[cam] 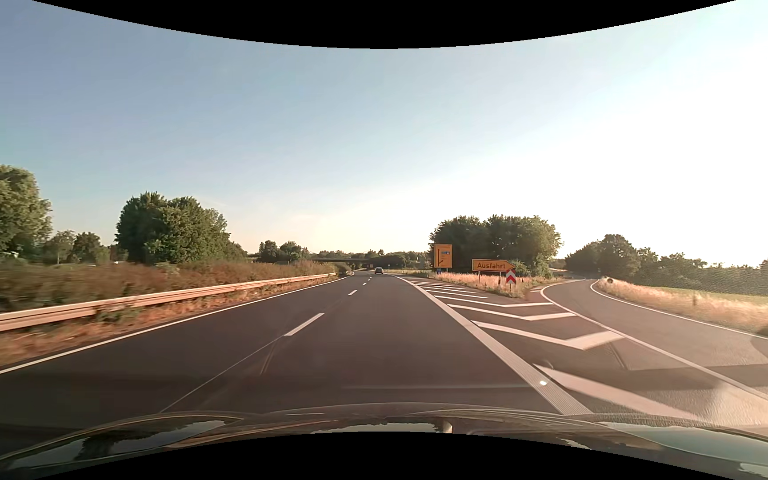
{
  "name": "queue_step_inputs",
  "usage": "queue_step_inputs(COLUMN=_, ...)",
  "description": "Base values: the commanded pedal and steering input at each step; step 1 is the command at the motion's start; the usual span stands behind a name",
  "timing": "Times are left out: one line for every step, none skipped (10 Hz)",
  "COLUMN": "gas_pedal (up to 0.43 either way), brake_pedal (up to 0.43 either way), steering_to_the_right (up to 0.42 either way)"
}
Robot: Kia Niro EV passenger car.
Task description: Follow the waypoints while adhering to traffic rules and regulations
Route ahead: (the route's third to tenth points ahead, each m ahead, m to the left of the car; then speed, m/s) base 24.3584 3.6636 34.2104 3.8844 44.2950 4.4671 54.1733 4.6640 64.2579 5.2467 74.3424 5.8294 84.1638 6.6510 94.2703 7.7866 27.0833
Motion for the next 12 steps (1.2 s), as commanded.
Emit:
queue_step_inputs(gas_pedal=0.197, brake_pedal=0.000, steering_to_the_right=-0.006)
queue_step_inputs(gas_pedal=0.197, brake_pedal=0.000, steering_to_the_right=-0.006)
queue_step_inputs(gas_pedal=0.197, brake_pedal=0.000, steering_to_the_right=-0.006)
queue_step_inputs(gas_pedal=0.197, brake_pedal=0.000, steering_to_the_right=-0.006)
queue_step_inputs(gas_pedal=0.197, brake_pedal=0.000, steering_to_the_right=-0.006)
queue_step_inputs(gas_pedal=0.197, brake_pedal=0.000, steering_to_the_right=-0.006)
queue_step_inputs(gas_pedal=0.197, brake_pedal=0.000, steering_to_the_right=-0.006)
queue_step_inputs(gas_pedal=0.197, brake_pedal=0.000, steering_to_the_right=-0.005)
queue_step_inputs(gas_pedal=0.197, brake_pedal=0.000, steering_to_the_right=-0.005)
queue_step_inputs(gas_pedal=0.197, brake_pedal=0.000, steering_to_the_right=-0.005)
queue_step_inputs(gas_pedal=0.197, brake_pedal=0.000, steering_to_the_right=-0.005)
queue_step_inputs(gas_pedal=0.197, brake_pedal=0.000, steering_to_the_right=-0.005)
